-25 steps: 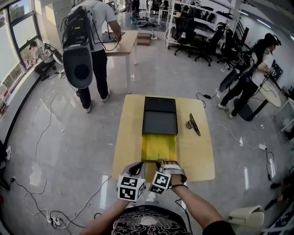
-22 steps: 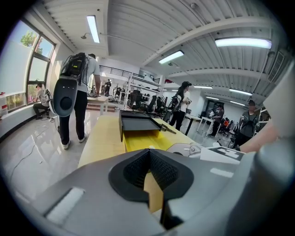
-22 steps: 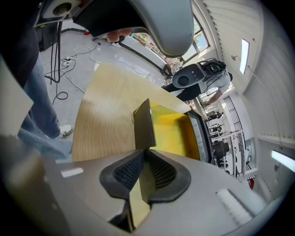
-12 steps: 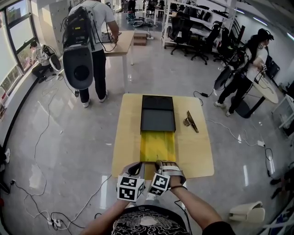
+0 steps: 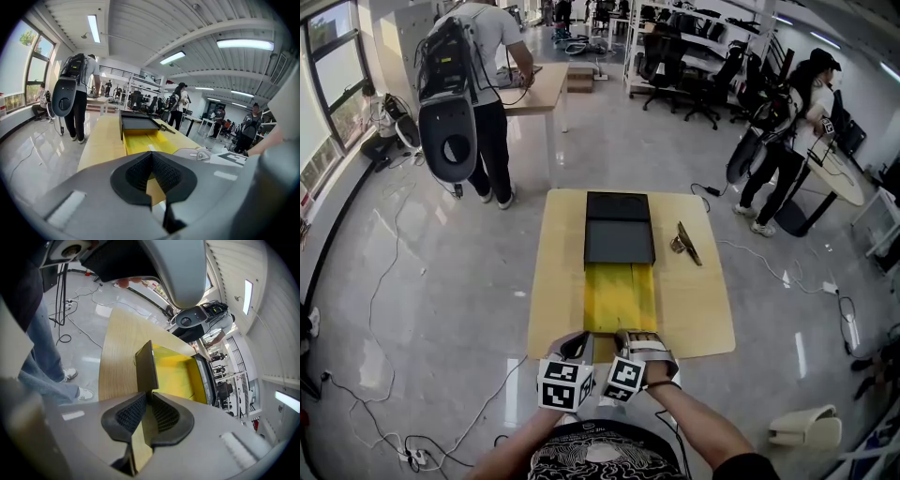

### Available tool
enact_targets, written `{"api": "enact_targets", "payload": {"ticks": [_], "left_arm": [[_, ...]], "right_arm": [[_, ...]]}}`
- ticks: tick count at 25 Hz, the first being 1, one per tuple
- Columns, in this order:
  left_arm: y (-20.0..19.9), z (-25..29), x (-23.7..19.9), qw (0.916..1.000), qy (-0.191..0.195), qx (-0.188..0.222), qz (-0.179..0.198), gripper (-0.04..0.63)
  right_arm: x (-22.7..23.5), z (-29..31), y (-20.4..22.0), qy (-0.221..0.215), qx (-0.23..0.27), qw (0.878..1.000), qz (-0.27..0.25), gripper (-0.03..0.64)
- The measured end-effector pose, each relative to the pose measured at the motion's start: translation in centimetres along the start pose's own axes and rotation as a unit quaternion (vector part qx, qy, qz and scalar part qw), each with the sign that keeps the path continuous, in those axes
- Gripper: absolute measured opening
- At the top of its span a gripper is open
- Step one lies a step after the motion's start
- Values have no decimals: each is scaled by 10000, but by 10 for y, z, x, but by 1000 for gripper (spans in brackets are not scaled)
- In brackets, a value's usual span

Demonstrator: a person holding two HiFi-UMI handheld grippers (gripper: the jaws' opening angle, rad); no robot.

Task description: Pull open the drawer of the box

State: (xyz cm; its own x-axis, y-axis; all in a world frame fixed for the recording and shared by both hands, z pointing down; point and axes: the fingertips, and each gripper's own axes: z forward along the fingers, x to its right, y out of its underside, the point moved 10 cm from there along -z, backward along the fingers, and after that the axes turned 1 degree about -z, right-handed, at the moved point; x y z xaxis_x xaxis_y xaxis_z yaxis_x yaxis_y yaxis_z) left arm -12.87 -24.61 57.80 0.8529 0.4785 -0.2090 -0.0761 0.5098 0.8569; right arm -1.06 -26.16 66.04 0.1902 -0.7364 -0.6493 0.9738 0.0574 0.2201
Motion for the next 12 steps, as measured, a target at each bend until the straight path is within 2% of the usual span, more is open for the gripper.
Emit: {"api": "enact_targets", "payload": {"ticks": [7,9,12], "left_arm": [[5,-33,-20,10000,29,-21,0,14],[-4,-46,-10,10000,31,-22,-2,14],[-32,-47,19,10000,12,-17,-20,14]], "right_arm": [[-15,-14,-34,27,-24,10000,12,51],[-14,-30,-31,-32,-109,9999,-79,51],[14,-59,-13,3,-16,10000,7,51]]}}
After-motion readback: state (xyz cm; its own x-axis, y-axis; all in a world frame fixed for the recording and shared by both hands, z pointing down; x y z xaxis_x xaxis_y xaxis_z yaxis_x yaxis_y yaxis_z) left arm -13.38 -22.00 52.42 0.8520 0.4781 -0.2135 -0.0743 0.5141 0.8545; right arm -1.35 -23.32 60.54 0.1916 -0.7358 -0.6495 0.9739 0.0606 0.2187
